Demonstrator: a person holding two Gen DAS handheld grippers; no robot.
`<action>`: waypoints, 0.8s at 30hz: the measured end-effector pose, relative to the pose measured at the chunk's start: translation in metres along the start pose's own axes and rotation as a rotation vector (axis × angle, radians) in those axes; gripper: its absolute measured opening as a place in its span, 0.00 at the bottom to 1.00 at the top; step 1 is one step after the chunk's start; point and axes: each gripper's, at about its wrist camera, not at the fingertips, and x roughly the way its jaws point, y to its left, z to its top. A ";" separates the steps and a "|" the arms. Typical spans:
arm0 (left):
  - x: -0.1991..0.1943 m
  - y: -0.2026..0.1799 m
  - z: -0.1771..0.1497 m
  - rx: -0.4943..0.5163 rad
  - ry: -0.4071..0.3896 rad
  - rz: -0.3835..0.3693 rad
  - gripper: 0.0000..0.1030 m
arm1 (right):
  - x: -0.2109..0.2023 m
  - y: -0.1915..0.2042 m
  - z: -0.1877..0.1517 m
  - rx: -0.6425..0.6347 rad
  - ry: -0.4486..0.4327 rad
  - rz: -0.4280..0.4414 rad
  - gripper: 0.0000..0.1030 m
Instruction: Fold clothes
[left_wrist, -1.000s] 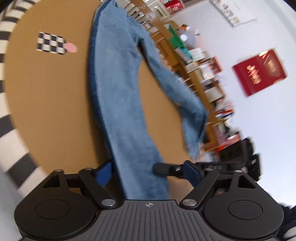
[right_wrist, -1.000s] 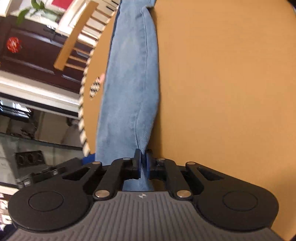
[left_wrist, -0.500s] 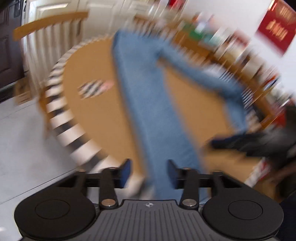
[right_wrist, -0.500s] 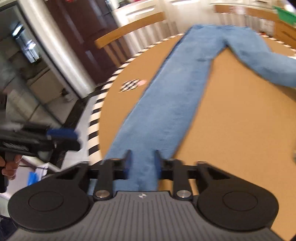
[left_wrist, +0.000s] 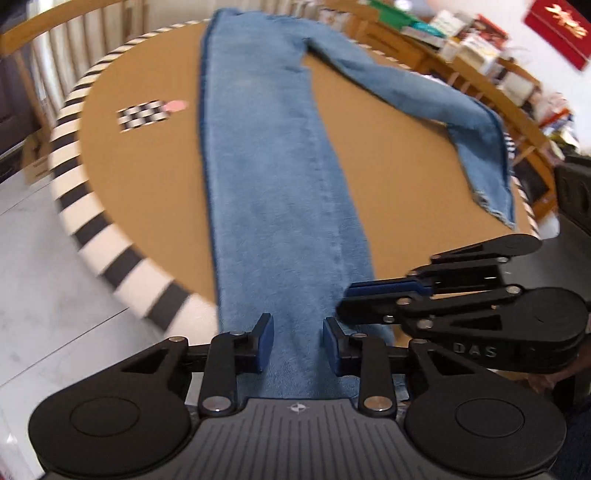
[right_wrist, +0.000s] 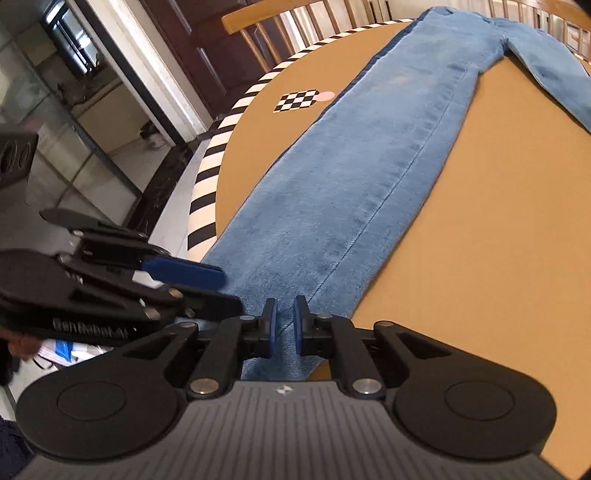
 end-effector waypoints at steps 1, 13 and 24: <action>-0.002 0.000 0.003 -0.007 0.002 0.004 0.32 | -0.008 -0.003 -0.001 0.011 -0.007 -0.001 0.10; 0.055 -0.141 0.100 0.007 -0.230 -0.295 0.64 | -0.186 -0.221 -0.050 0.280 -0.280 -0.591 0.33; 0.187 -0.288 0.150 -0.096 -0.104 -0.174 0.52 | -0.174 -0.363 -0.049 0.290 -0.253 -0.372 0.28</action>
